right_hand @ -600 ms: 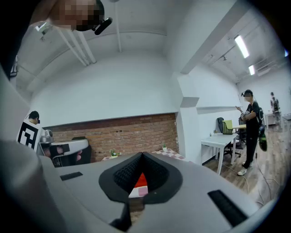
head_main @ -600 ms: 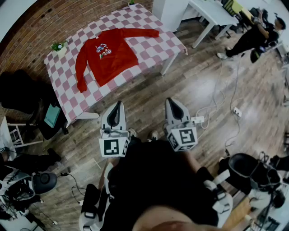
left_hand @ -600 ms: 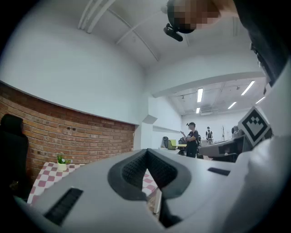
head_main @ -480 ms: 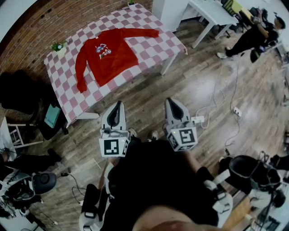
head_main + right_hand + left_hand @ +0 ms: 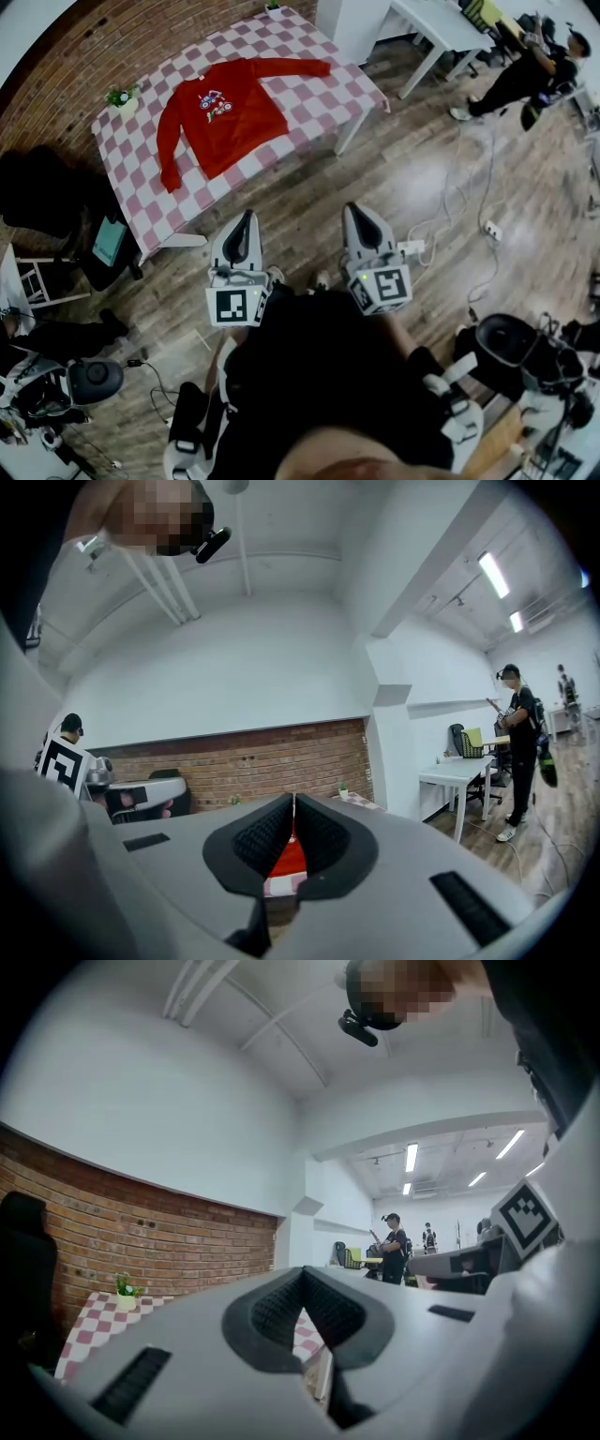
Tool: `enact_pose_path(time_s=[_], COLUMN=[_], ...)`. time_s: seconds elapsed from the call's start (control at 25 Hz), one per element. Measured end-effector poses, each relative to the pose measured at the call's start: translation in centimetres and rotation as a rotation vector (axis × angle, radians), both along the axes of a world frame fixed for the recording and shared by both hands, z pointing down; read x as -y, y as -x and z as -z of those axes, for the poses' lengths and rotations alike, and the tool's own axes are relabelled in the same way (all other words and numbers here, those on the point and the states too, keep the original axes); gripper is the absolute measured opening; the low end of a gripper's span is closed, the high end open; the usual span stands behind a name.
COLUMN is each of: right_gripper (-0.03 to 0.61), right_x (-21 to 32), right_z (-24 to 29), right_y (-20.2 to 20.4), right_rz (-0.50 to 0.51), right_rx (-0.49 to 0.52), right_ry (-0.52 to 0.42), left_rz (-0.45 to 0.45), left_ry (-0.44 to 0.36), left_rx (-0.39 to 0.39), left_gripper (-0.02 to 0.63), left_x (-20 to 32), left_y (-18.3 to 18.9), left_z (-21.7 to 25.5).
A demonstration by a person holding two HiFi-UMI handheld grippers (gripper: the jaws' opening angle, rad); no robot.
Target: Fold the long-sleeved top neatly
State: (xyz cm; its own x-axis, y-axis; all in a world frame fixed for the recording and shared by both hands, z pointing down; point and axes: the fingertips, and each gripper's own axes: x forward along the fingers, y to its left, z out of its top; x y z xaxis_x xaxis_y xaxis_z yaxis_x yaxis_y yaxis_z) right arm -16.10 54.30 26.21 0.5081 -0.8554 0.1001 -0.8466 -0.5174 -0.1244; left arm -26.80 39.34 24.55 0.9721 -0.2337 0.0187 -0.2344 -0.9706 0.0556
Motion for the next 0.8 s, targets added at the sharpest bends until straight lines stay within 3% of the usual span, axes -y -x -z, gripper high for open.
enact_pose_path(time_s=[0.08, 0.16, 0.28, 0.8], right_gripper=[0.019, 0.165, 0.167, 0.167], right_x=[0.5, 1.1, 1.8, 4.8], right_z=[-0.2, -0.6, -1.1, -2.4], right_y=[0.2, 0.5, 1.1, 3.5], right_rz=[0.019, 0.035, 0.029, -0.048], right_rx=[0.011, 0.034, 0.035, 0.075], right_ry=[-0.002, 0.007, 0.025, 0.031], left_rz=[0.001, -0.001, -0.018, -0.067], left_ry=[0.006, 0.012, -0.01, 0.049], left_rx=[0.002, 0.006, 0.033, 0.023], left_gripper=[0.005, 0.005, 0.005, 0.005], left_x=[0.1, 0.3, 0.8, 4.4], left_y=[0.2, 0.5, 1.3, 3.6], left_z=[-0.1, -0.2, -1.0, -2.4])
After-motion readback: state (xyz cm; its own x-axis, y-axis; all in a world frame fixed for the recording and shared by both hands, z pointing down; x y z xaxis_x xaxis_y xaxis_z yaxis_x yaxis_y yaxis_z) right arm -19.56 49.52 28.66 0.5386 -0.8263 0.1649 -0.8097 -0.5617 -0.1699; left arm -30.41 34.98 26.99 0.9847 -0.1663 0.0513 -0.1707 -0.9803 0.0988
